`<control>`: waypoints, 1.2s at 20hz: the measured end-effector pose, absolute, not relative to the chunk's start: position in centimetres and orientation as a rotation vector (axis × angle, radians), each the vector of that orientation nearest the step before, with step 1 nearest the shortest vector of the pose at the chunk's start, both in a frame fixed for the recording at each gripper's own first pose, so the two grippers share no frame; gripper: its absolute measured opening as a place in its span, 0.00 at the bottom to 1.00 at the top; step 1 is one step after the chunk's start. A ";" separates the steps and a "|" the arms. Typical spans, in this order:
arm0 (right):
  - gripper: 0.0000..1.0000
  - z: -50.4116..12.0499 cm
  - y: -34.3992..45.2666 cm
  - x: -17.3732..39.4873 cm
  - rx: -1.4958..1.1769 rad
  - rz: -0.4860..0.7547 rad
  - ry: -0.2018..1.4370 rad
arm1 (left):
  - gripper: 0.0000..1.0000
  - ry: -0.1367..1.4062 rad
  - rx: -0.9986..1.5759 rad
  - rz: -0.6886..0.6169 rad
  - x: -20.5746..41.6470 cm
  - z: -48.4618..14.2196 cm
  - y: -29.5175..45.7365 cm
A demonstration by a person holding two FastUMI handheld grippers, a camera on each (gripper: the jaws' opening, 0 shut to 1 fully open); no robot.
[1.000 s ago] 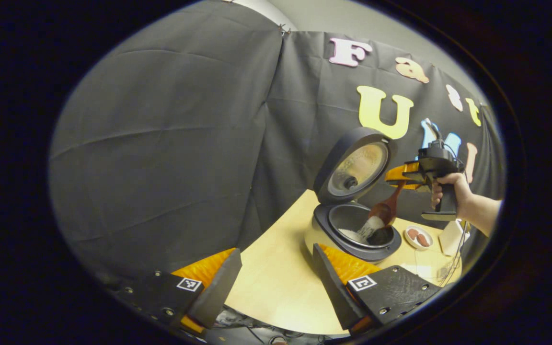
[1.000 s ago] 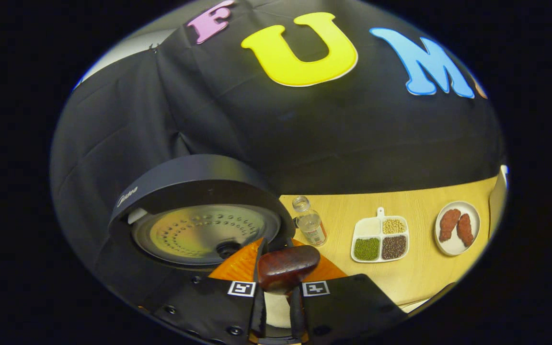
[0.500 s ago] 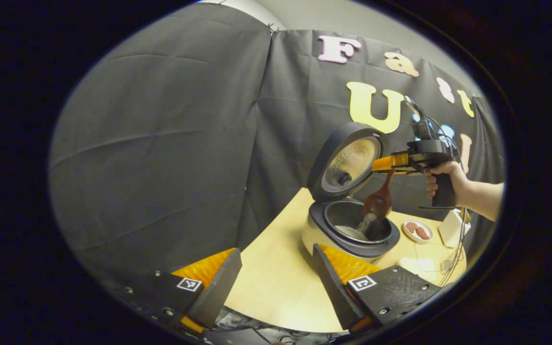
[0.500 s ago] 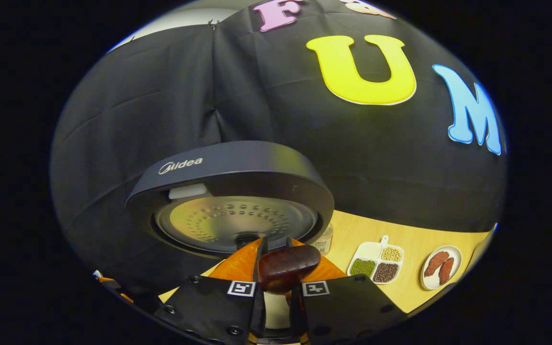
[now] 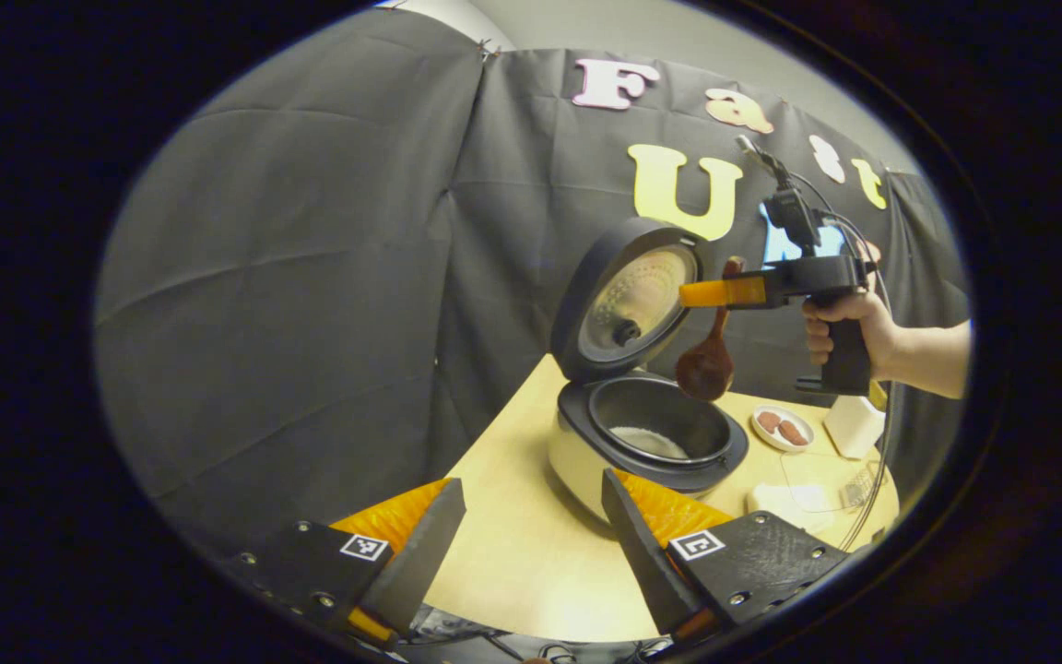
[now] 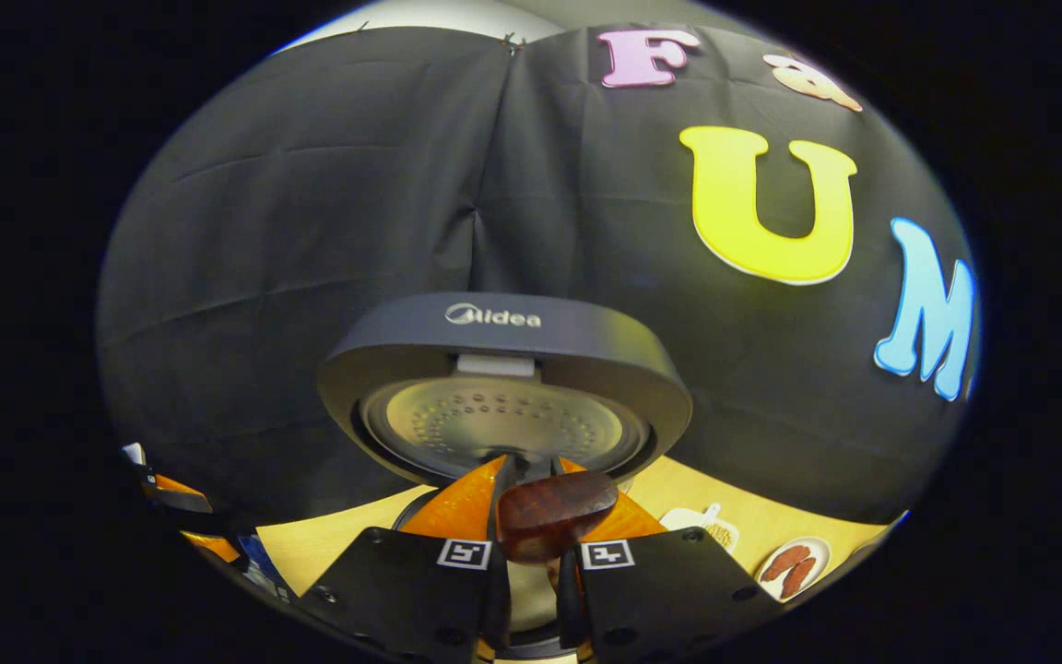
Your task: Close the left gripper, press the button to open the rice cooker; take a wooden spoon from the chopstick holder with the right hand, scoop a spoonful of rice and pour it into the rice cooker, then put the wooden spoon back into the chopstick holder.
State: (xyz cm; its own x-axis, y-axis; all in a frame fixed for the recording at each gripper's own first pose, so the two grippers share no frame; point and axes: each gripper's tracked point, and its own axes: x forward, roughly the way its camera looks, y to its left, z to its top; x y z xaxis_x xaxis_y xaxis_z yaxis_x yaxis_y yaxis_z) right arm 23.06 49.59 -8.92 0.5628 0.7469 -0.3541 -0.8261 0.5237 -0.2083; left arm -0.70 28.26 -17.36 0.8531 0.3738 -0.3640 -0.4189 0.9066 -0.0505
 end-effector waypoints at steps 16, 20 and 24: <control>0.21 3.6 18.9 29.7 -0.091 0.625 0.128 | 0.95 0.319 -0.063 0.276 8.4 -13.7 11.2; 0.18 2.1 9.5 30.9 -0.001 0.536 0.180 | 0.95 0.323 -0.051 0.264 9.7 -13.4 6.6; 0.18 -1.7 1.2 31.5 0.146 0.428 0.297 | 0.94 0.326 -0.035 0.279 10.4 -13.1 2.7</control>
State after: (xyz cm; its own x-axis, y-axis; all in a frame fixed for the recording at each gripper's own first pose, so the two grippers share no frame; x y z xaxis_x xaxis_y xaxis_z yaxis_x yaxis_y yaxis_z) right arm 31.51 1.17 -1.66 0.8675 0.4284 -0.2527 -0.3862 0.9003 0.2006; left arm 10.36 2.68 -13.12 0.9092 0.2648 -0.3213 -0.2762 0.9610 0.0105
